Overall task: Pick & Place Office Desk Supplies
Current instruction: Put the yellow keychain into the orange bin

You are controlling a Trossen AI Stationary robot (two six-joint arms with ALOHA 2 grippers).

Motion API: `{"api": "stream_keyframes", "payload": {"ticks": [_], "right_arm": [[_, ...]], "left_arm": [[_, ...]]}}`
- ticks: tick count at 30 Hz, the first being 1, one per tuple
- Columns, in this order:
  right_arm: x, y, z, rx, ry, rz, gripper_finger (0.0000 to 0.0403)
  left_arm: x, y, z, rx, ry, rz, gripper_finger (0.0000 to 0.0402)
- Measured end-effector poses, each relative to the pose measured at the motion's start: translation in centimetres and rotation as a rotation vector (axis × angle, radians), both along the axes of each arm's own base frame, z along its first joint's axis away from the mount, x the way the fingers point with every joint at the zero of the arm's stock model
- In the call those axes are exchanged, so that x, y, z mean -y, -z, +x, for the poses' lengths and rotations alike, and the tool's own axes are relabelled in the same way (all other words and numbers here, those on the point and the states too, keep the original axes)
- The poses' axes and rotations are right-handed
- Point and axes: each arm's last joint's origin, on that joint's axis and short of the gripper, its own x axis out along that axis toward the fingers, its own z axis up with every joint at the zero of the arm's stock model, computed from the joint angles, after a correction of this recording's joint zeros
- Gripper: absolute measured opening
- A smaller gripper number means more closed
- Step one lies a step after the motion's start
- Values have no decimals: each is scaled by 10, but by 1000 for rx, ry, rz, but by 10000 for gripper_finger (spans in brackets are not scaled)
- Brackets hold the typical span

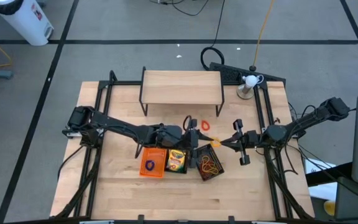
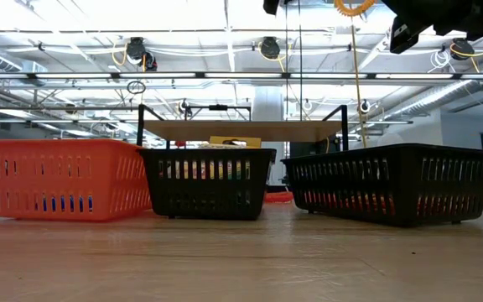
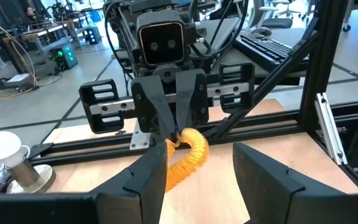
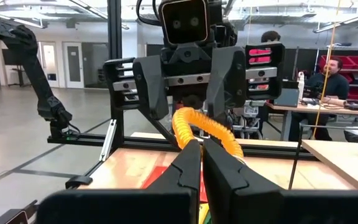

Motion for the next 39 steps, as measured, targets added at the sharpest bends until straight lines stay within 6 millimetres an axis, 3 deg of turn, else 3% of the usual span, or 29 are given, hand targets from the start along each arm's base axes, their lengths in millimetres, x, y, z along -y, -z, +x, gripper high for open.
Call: {"api": "stream_keyframes", "payload": {"ticks": [19,23,28,39], "right_arm": [[0,-3,-1,29,-4,11,0],[0,-3,-1,29,-4,11,0],[0,-3,-1,29,-5,10,0],[-1,-3,-1,33,-32,-8,11]], "left_arm": [[-13,2,1,-22,-69,22,182],[-16,7,5,-27,-77,33,138],[-17,15,10,-29,-70,44,25],[-15,7,9,38,-106,117,6]]}}
